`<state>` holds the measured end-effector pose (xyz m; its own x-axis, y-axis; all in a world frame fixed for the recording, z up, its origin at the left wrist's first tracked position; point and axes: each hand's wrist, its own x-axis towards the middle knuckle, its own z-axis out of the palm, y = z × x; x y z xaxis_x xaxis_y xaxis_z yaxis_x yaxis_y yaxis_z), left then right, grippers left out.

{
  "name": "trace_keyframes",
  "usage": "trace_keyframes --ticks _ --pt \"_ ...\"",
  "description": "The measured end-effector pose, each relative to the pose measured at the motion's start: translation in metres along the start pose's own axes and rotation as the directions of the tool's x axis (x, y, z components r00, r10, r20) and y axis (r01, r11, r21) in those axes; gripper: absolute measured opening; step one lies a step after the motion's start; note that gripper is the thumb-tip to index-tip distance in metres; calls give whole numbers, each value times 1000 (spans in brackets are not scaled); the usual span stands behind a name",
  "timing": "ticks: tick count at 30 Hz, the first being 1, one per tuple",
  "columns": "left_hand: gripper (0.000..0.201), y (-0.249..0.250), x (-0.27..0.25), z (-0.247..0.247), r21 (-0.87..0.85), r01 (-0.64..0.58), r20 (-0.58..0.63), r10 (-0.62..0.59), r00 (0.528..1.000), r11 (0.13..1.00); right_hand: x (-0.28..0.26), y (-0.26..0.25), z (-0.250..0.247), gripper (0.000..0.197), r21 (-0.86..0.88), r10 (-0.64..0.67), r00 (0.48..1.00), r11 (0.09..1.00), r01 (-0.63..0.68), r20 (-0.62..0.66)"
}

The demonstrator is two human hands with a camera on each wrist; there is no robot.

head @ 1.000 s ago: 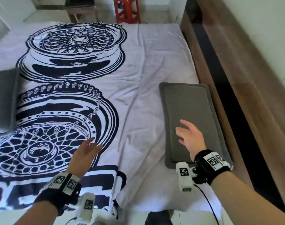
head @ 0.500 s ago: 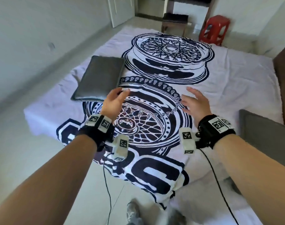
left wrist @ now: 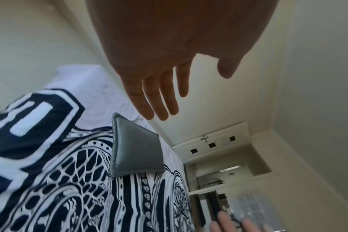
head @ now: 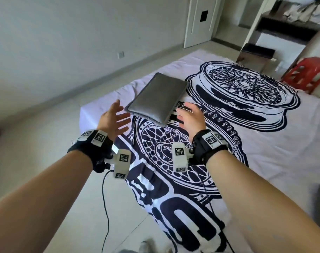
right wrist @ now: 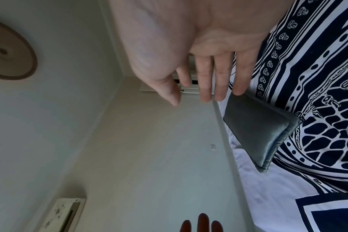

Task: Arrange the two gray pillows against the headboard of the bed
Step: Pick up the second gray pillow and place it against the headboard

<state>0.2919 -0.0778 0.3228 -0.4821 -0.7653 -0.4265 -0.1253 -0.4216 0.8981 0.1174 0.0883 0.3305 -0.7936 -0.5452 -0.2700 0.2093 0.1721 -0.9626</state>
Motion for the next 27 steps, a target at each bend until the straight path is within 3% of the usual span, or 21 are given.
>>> trace_keyframes --ticks 4,12,15,18,22,24,27 --pt "45 -7 18 6 9 -1 -40 1 999 1000 24 7 0 50 31 12 1000 999 -13 13" --pt "40 3 93 16 24 38 -8 -37 999 999 83 28 3 53 181 204 979 963 -198 -11" --pt "38 2 148 9 40 103 -31 -102 994 994 127 36 28 53 198 272 961 946 -256 -58" --pt "39 -5 216 -6 54 201 -27 -200 979 978 172 52 62 23 217 347 937 919 -330 -44" --pt "58 -28 322 -39 22 324 43 -325 945 946 228 82 105 42 250 413 904 892 -376 -114" --pt "68 -41 367 -56 17 403 45 -404 914 915 254 99 121 35 250 462 880 869 -426 -107" --pt "68 -56 423 -67 49 463 4 -463 886 885 296 131 130 44 278 519 839 840 -466 -164"
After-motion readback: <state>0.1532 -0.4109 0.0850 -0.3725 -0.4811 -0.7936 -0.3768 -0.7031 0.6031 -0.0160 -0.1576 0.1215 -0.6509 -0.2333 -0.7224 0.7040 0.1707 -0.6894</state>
